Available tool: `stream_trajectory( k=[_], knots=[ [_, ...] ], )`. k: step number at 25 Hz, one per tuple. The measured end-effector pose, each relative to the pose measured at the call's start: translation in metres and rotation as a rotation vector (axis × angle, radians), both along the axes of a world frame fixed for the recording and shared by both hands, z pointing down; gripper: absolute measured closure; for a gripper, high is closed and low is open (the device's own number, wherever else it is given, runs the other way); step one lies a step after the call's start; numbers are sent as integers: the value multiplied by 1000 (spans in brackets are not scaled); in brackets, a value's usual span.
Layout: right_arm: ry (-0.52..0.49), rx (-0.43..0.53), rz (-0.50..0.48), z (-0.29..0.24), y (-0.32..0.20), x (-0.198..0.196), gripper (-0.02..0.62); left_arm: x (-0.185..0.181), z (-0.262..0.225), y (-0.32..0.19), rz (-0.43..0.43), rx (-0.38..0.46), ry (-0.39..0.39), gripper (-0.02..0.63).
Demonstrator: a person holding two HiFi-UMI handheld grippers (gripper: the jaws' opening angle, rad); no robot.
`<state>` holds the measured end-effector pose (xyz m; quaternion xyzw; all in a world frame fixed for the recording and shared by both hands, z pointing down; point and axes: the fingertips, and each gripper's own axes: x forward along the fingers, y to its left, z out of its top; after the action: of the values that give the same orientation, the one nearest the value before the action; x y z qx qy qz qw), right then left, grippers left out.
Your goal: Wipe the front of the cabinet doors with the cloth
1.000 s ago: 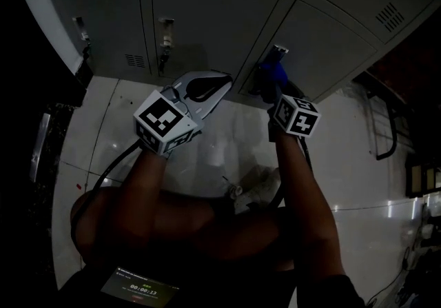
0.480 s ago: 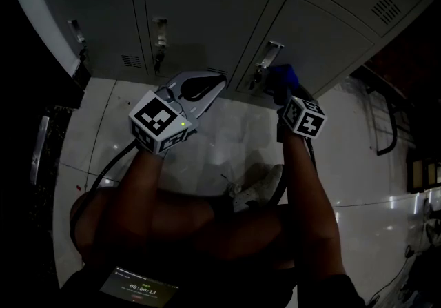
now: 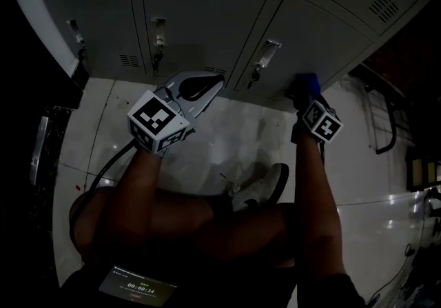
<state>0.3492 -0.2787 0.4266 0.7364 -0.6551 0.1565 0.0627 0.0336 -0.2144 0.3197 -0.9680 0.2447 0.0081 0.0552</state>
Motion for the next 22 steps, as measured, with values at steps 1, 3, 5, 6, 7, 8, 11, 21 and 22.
stream_trajectory(
  k=[1,3,5,6,7,8,11,21,22],
  knots=[
    [-14,2,18,0,2,8,515,0,1,0,1,0,-1,601],
    [-37,6,51,0,5,22,515,1,3,0,3,0,-5,601],
    [-45,7,86,1,9,37,515,1,4,0,4,-3,-9,601],
    [-44,8,101,2,10,43,515,1,4,0,4,-2,-10,601],
    [-46,10,111,2,11,47,515,1,4,0,5,-2,-10,601],
    [-53,11,115,2,12,49,515,1,4,0,5,-3,-10,601],
    [-48,13,117,1,13,48,515,1,2,-1,0,-4,-6,601],
    [-18,106,-13,-47,13,-30,515,-1,3,-1,-5,-3,-9,601],
    [-8,116,-45,-54,12,-45,515,-1,3,-1,-4,1,-11,601]
  ],
)
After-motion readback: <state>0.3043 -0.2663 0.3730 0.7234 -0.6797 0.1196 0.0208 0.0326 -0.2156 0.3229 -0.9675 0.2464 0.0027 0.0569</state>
